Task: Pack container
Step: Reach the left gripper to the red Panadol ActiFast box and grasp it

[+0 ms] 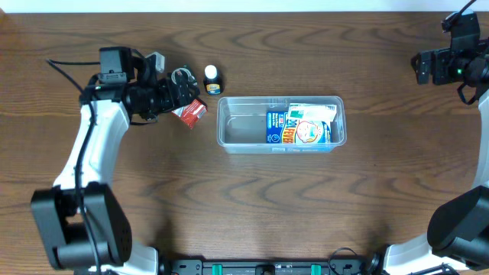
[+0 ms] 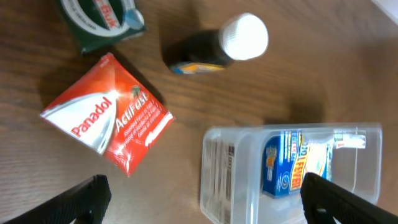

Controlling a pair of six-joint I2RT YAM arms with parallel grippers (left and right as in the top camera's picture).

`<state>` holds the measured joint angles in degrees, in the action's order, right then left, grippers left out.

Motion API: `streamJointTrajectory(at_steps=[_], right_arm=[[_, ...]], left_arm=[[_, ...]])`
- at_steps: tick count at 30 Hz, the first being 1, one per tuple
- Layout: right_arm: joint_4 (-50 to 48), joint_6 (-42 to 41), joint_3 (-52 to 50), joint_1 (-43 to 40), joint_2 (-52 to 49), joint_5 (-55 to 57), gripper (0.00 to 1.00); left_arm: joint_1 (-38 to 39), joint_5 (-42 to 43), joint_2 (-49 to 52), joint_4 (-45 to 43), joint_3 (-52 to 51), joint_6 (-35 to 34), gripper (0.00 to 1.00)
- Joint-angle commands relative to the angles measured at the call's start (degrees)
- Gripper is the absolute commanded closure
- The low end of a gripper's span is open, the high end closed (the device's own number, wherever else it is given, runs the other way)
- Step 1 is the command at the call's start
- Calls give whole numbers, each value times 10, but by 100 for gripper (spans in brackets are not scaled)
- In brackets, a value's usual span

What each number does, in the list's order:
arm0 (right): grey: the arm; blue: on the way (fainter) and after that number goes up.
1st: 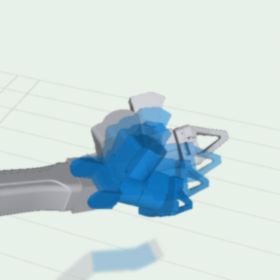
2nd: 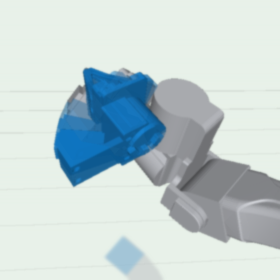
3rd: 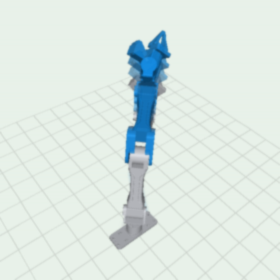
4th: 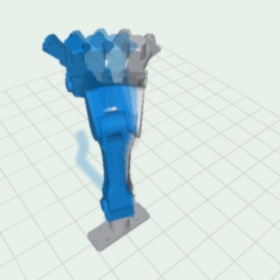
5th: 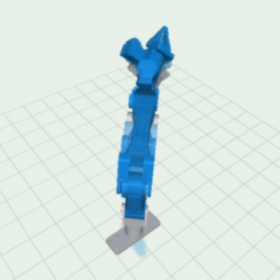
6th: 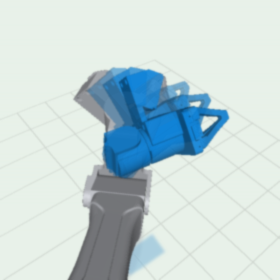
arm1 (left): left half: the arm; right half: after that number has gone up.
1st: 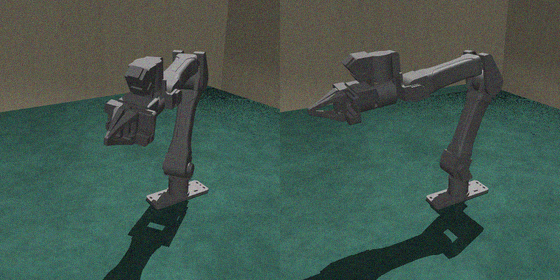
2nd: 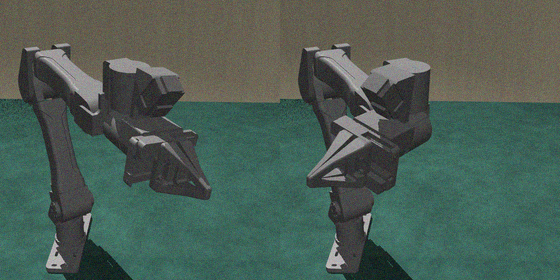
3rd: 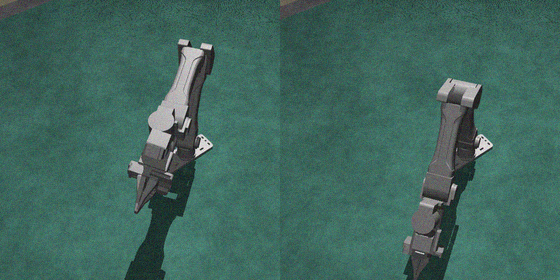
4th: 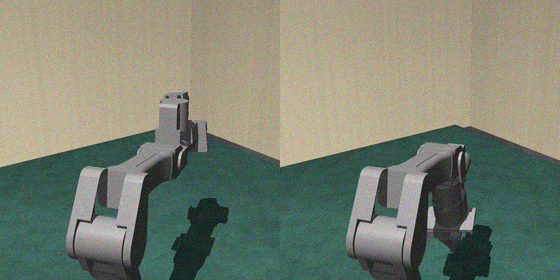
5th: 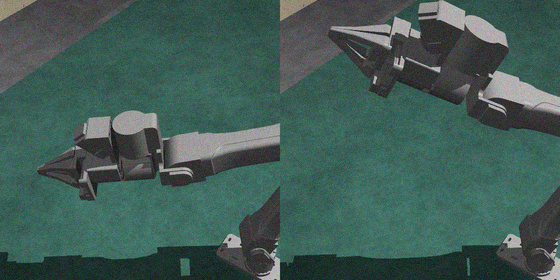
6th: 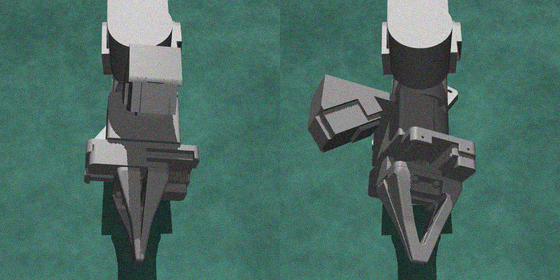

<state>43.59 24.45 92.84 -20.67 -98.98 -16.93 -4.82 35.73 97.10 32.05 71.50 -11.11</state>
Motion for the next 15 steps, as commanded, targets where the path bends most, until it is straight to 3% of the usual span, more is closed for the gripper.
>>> streamJointTrajectory(at_steps=[1,5,15], right_arm=[[0,-6,2,-3,-4,-4,1],[0,-6,2,-3,-4,-4,1],[0,-6,2,-3,-4,-4,1]], left_arm=[[-1,-38,36,-14,9,-148,2],[17,-126,69,-22,9,-247,2],[104,-301,75,-50,9,-302,2]])
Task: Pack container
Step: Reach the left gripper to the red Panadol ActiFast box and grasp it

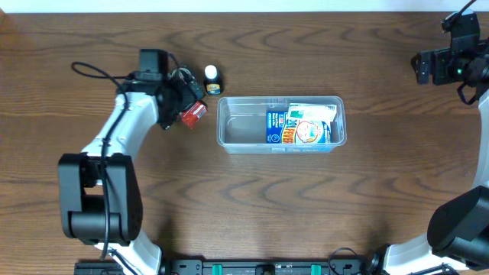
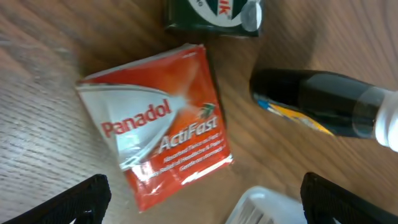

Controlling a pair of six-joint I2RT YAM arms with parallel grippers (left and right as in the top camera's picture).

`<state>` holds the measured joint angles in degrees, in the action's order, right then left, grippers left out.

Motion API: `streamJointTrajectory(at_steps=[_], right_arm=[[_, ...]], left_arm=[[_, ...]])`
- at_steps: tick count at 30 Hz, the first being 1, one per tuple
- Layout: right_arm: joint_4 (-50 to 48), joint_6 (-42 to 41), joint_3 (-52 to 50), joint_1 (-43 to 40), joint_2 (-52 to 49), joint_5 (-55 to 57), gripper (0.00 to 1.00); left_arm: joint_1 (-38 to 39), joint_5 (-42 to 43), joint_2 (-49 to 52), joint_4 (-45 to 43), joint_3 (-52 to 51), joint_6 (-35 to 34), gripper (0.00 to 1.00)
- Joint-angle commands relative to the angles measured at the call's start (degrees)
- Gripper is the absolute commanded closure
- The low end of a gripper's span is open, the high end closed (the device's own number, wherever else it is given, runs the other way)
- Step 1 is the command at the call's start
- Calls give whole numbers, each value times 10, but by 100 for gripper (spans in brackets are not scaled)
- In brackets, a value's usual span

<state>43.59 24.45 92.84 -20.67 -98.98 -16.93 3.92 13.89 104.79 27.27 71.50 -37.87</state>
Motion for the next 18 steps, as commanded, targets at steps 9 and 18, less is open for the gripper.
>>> streamJointTrajectory(at_steps=[9,18], right_arm=[[1,-6,2,-3,-4,-4,1],[2,-6,2,-3,-4,-4,1]], left_arm=[[26,-122,-1,0,9,-56,2],[26,-133,43,-3,9,-55,2]])
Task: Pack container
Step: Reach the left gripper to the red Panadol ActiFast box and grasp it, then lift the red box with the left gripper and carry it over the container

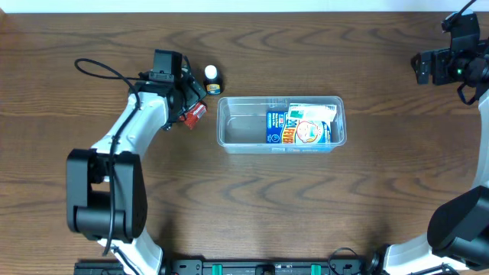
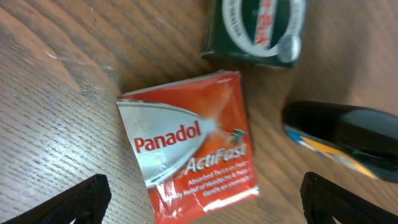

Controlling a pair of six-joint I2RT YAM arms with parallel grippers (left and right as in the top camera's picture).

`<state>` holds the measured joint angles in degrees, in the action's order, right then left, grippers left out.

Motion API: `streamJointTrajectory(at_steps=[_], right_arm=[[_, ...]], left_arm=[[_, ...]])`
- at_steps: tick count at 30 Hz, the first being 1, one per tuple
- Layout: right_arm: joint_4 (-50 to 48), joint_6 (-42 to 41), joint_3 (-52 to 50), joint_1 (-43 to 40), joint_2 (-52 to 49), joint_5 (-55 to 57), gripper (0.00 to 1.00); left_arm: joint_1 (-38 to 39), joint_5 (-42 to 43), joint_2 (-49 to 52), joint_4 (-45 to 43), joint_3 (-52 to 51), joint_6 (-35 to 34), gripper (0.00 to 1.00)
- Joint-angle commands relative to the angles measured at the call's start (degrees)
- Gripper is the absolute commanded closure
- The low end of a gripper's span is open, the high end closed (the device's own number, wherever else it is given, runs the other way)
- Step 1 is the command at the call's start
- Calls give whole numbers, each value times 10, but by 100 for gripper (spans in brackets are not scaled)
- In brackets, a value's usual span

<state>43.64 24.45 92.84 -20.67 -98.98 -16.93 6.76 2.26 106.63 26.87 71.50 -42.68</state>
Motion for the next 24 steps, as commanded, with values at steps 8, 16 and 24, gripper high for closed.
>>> streamJointTrajectory(at_steps=[8,16,24], right_arm=[[1,-6,2,-3,-4,-4,1],[1,-6,2,-3,-4,-4,1],[1,-7,2,-3,-4,-4,1]], left_arm=[[-3,-17,48,-15,9,-5,2],[-3,-17,55,-35,9,5,2],[-3,-17,74,-34,9,21,2]])
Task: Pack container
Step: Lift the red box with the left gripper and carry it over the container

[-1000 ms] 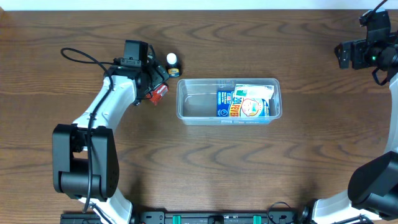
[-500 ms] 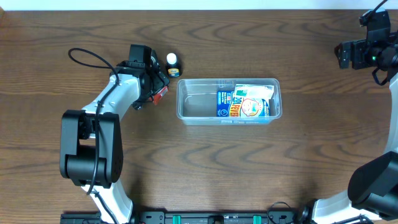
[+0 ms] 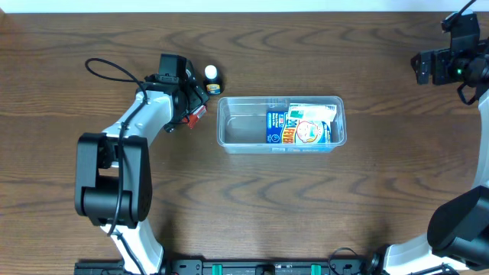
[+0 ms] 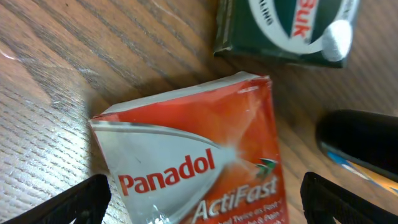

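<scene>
A red and white Panadol box [image 4: 193, 155] lies flat on the table, filling the left wrist view. My left gripper [image 4: 205, 208] is open just above it, with one dark fingertip [image 4: 81, 199] on each side of the box. From overhead, the left gripper [image 3: 189, 105] covers most of the Panadol box [image 3: 197, 115]. The clear container [image 3: 229, 143] stands at mid-table and holds a blue and white packet [image 3: 299, 126] in its right half. My right gripper [image 3: 425, 67] hangs at the far right back, away from everything.
A dark green box [image 4: 286, 28] lies just beyond the Panadol box. A dark bottle [image 4: 364, 140] with a white cap [image 3: 212, 73] lies to its right, between the gripper and the container's left end.
My left gripper has come closer to the Panadol box, which now looks larger in the wrist view and sits between the open fingers. The right arm has not moved.
My open left gripper was to the left of the three small items, with the container also in its view. It then stood over the Panadol box, and at each later moment was nearer to it. Nothing has been lifted.
</scene>
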Controlling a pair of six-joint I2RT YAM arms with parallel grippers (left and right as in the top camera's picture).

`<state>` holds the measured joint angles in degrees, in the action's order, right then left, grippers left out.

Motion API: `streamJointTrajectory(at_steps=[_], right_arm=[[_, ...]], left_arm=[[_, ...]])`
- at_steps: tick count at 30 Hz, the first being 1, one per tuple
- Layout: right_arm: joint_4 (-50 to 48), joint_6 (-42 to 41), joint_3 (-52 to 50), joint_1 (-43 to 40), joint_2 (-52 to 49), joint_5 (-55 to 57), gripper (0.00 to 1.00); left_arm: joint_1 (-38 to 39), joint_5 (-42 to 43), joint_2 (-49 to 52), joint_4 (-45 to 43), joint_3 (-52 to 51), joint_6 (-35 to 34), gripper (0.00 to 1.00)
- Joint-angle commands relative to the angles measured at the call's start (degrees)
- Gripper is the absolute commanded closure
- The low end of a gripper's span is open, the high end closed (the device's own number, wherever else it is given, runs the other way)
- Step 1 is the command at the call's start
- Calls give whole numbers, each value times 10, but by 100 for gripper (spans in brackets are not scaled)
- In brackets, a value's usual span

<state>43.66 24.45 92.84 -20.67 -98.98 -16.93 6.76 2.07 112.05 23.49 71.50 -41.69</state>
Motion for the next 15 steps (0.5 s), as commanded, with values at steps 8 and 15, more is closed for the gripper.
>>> streamJointTrajectory(at_steps=[8,15], right_arm=[[1,-6,2,-3,-4,-4,1],[1,-6,2,-3,-4,-4,1]], left_arm=[[-3,-15,24,17,9,11,25],[-3,-14,20,34,9,12,35]])
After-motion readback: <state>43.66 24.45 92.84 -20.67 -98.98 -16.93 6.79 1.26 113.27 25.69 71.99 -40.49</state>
